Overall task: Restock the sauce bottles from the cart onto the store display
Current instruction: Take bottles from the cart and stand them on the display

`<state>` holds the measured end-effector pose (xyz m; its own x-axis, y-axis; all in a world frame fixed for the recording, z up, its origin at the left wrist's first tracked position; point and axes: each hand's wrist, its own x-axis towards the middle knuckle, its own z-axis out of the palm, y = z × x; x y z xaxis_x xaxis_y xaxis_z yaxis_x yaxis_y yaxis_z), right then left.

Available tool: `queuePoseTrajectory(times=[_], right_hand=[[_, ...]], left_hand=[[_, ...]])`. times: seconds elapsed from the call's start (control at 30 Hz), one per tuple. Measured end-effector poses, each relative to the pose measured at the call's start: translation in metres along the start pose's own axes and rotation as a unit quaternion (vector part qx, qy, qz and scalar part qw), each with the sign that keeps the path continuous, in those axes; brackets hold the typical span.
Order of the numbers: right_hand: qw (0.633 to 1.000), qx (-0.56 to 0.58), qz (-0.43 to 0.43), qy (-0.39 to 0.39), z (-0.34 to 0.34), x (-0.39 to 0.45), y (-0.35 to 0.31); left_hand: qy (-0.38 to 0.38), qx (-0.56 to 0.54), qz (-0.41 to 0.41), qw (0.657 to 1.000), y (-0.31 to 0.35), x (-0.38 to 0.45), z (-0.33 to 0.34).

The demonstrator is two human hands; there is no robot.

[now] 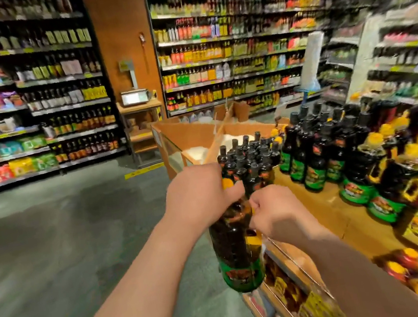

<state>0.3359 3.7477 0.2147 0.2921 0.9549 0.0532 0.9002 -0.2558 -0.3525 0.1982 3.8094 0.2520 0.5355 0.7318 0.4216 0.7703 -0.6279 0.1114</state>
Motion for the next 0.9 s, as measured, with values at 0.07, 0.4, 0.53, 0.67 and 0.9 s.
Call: queuePoseTrajectory(times=[0.07, 0.4, 0.53, 0.67, 0.9], right_hand=[[1.000, -0.021, 0.018, 0.003, -0.006, 0.005, 0.023], [0.996, -0.063, 0.029, 0.054, -0.021, 0.040, 0.109], [0.994, -0.007, 0.085, 0.061, -0.022, 0.064, 0.131], [0.990, -0.012, 0.128, 0.052, -0.016, 0.091, 0.144], [0.976, -0.037, 0.213, 0.024, 0.020, 0.151, 0.167]], left_hand=[[-0.012, 0.006, 0.023, 1.000, 0.019, 0.018, 0.010], [-0.063, 0.008, 0.153, 0.986, 0.078, 0.109, 0.065], [-0.093, 0.020, 0.192, 0.977, 0.089, 0.142, 0.084], [-0.121, 0.023, 0.216, 0.969, 0.095, 0.173, 0.109], [-0.161, -0.012, 0.266, 0.950, 0.087, 0.227, 0.177]])
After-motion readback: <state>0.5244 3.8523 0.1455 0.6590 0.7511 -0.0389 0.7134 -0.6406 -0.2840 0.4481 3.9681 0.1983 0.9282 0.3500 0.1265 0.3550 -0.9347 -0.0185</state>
